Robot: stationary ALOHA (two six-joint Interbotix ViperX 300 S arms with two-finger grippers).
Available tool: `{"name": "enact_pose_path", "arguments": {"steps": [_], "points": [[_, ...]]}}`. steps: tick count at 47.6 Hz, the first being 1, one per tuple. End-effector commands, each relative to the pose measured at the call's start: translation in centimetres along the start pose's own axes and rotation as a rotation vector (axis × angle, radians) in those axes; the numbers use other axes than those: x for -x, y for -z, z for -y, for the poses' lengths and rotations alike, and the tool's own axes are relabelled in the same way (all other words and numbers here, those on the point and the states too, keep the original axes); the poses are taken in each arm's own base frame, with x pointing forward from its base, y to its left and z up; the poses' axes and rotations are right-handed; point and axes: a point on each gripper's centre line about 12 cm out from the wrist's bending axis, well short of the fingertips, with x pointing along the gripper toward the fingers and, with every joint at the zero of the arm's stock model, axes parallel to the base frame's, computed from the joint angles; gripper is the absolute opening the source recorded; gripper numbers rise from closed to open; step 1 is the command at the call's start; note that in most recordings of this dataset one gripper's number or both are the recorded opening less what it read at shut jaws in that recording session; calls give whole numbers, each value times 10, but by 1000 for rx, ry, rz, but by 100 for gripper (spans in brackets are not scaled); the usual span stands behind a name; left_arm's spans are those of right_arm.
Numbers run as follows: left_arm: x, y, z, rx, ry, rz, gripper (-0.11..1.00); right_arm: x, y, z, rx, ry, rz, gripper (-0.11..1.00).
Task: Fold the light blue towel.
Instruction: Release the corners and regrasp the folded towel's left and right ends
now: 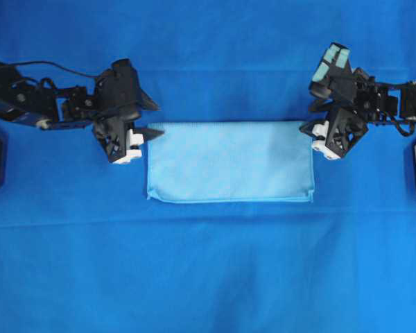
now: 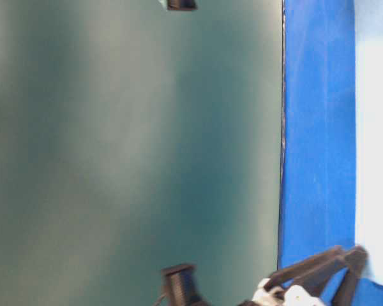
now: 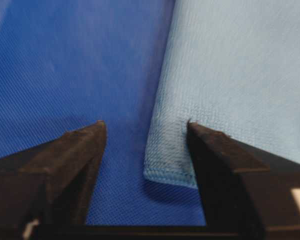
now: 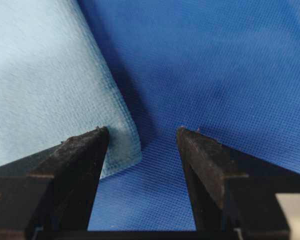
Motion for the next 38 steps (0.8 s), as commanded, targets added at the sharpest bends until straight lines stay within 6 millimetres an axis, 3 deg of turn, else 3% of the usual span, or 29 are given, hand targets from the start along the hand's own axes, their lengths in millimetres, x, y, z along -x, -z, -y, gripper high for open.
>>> {"name": "enact_pose_path", "arguments": {"steps": [1, 11, 16, 24, 38], "points": [[-8, -6, -1, 4, -3, 11, 55, -3, -5, 1, -6, -3, 16, 60], [-15, 4, 4, -8, 9, -47, 22, -5, -2, 1, -14, -5, 9, 59], [-15, 9, 8, -15, 19, -85, 12, -5, -2, 0, -5, -6, 9, 49], [-14, 12, 12, -26, 30, -139, 5, -5, -1, -4, 12, -15, 8, 4], [-7, 0, 11, -46, 32, -123, 4, -2, -3, -5, 5, -17, 17, 2]]}}
